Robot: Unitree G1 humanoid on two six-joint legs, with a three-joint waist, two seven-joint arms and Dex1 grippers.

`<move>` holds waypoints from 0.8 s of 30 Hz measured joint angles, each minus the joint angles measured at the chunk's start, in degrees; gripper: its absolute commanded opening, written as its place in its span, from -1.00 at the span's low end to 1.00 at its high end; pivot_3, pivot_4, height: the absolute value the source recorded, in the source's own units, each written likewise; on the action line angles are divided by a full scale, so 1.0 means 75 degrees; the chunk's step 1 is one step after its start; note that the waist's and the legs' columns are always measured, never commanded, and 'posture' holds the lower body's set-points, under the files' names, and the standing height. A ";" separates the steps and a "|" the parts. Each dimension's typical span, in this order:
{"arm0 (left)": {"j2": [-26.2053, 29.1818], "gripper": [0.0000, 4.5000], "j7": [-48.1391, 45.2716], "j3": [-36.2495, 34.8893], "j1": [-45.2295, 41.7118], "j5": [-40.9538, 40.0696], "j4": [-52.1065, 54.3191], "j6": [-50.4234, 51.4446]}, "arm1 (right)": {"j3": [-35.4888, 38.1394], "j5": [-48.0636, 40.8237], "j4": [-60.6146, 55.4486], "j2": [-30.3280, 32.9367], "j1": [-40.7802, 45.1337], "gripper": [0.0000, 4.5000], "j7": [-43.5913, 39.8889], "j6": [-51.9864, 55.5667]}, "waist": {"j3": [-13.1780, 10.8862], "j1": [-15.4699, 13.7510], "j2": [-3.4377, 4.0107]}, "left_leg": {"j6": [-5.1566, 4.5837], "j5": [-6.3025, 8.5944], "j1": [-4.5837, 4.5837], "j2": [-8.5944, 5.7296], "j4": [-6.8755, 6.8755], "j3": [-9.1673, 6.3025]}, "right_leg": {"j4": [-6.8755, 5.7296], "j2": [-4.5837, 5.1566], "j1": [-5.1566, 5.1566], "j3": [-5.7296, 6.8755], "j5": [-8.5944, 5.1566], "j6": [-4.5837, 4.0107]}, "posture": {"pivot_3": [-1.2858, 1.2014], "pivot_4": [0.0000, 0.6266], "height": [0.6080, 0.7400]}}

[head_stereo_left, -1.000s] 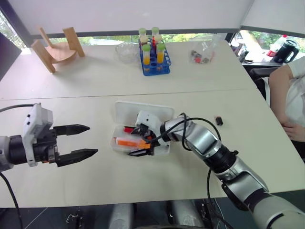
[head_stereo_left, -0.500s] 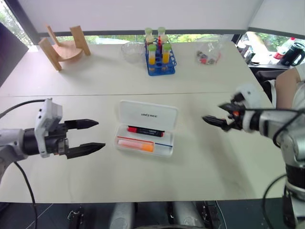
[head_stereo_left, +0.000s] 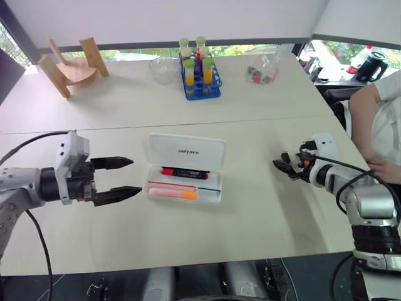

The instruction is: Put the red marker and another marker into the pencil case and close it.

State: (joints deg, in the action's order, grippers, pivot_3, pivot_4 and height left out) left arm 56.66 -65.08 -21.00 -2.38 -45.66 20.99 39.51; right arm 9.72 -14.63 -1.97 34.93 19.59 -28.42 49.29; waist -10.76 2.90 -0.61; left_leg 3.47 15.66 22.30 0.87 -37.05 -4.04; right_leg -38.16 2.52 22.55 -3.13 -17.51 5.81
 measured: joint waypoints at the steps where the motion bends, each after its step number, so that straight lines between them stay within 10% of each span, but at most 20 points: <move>1: 0.0000 1.00 0.0023 -0.0001 0.0000 0.0000 0.0003 -0.0001 | -0.0030 0.0001 0.0003 -0.0022 0.0022 0.17 0.0009 -0.0010 | 0.0000 -0.0003 0.0000 | 0.0000 0.0000 -0.0001 0.0000 0.0000 0.0000 | 0.0000 0.0000 -0.0002 0.0000 0.0000 0.0000 | 0.03 -0.52 1.00; 6: -0.0007 1.00 0.0059 -0.0018 0.0073 0.0017 0.0000 -0.0038 | -0.0099 -0.0031 -0.0139 -0.0005 0.0094 -0.99 -0.0078 0.0094 | -0.0001 -0.0044 0.0001 | 0.0000 0.0000 0.0001 -0.0001 0.0006 -0.0006 | 0.0000 -0.0001 0.0000 0.0003 -0.0001 -0.0001 | 0.03 -0.52 1.00; 17: -0.0264 1.00 0.0323 -0.0004 0.0066 0.0020 0.0108 -0.0068 | -0.0984 -0.1719 -0.2419 0.2082 0.0982 -0.99 -0.3086 0.1017 | -0.0020 -0.0035 0.0031 | -0.0002 0.0002 0.0018 0.0002 0.0013 -0.0015 | 0.0004 -0.0004 0.0018 0.0011 -0.0002 0.0000 | 0.03 -0.52 1.00; 24: -0.0287 1.00 0.0374 0.0016 0.0002 0.0024 0.0156 -0.0063 | -0.2625 -0.1964 -0.2831 0.1826 0.1272 -0.99 -0.4421 0.0108 | -0.0018 -0.0085 0.0016 | -0.0002 0.0001 0.0024 -0.0010 0.0000 -0.0026 | 0.0009 0.0011 0.0007 0.0020 -0.0001 0.0002 | 0.03 -0.52 1.00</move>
State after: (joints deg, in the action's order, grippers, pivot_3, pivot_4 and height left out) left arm 54.51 -62.28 -20.88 -2.37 -45.48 22.16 39.03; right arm -9.97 -29.37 -23.20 48.63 29.13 -61.58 50.10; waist -10.90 2.26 -0.49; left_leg 3.46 15.68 22.48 0.80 -37.05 -4.24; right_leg -38.10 2.61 22.60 -2.98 -17.52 5.82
